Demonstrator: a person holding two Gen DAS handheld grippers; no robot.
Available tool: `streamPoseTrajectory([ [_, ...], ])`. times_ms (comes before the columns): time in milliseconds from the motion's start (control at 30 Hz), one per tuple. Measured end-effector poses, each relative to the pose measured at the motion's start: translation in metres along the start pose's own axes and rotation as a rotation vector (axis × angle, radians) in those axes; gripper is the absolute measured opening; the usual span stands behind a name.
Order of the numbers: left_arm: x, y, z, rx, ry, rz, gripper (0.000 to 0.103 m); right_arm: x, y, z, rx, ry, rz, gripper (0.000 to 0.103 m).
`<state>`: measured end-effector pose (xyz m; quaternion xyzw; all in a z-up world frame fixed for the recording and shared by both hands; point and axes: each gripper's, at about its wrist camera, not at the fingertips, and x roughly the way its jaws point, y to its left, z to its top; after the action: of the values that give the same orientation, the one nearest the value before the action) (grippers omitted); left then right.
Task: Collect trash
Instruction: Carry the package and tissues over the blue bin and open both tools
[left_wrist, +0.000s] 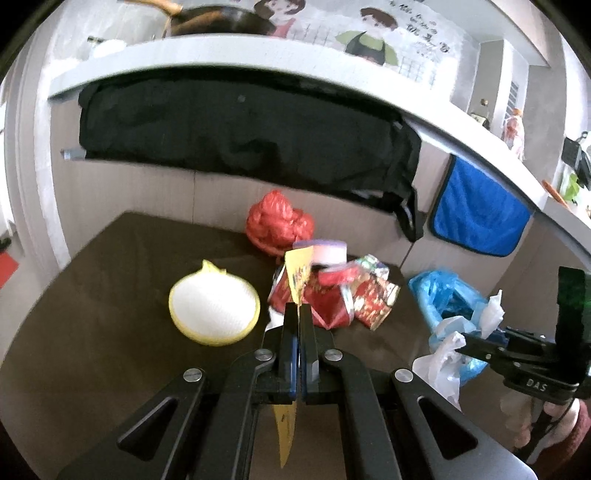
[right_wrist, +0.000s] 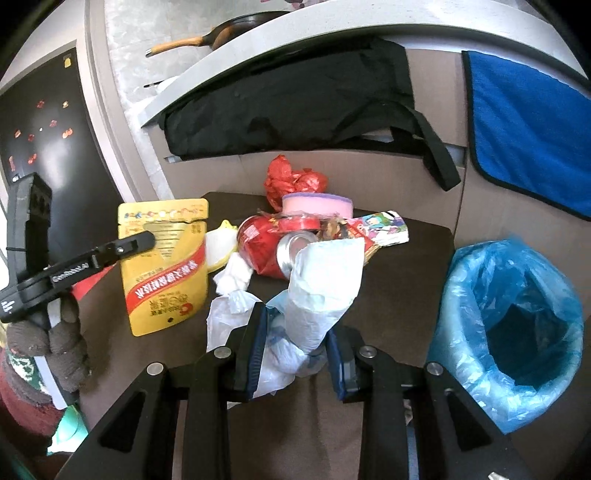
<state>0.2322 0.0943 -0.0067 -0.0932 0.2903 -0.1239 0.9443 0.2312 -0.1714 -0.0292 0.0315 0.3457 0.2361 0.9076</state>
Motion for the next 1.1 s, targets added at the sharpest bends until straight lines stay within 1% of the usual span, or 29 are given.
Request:
streamPoseTrajectory([
  [167,-0.011,-0.018,0.017,0.038,-0.048,-0.019,0.0,-0.01,-0.006,0.012,0.002,-0.048,-0.021,0.028],
  [300,-0.016,-0.043,0.036,0.067,-0.093,-0.053,0.0,-0.029,-0.011,0.028,-0.018,-0.11,-0.051,0.028],
  [467,-0.011,-0.089,0.06,0.105,-0.137,-0.13,0.0,-0.066,-0.028,0.049,-0.043,-0.208,-0.109,0.028],
  [600,0.008,-0.138,0.074,0.143,-0.153,-0.212,0.0,-0.101,-0.054,0.061,-0.048,-0.274,-0.186,0.028],
  [733,0.036,-0.182,0.079,0.147,-0.133,-0.289,0.0,-0.131,-0.089,0.059,-0.011,-0.323,-0.263,0.028],
  [867,0.067,-0.224,0.074,0.172,-0.096,-0.354,0.0,-0.146,-0.127,0.047,0.052,-0.34,-0.314,0.028],
  [967,0.09,-0.249,0.064,0.186,-0.051,-0.381,0.0,-0.145,-0.152,0.035,0.093,-0.33,-0.341,0.028],
  [1100,0.114,-0.265,0.048,0.195,0.006,-0.381,0.0,-0.141,-0.176,0.019,0.131,-0.311,-0.356,0.028],
])
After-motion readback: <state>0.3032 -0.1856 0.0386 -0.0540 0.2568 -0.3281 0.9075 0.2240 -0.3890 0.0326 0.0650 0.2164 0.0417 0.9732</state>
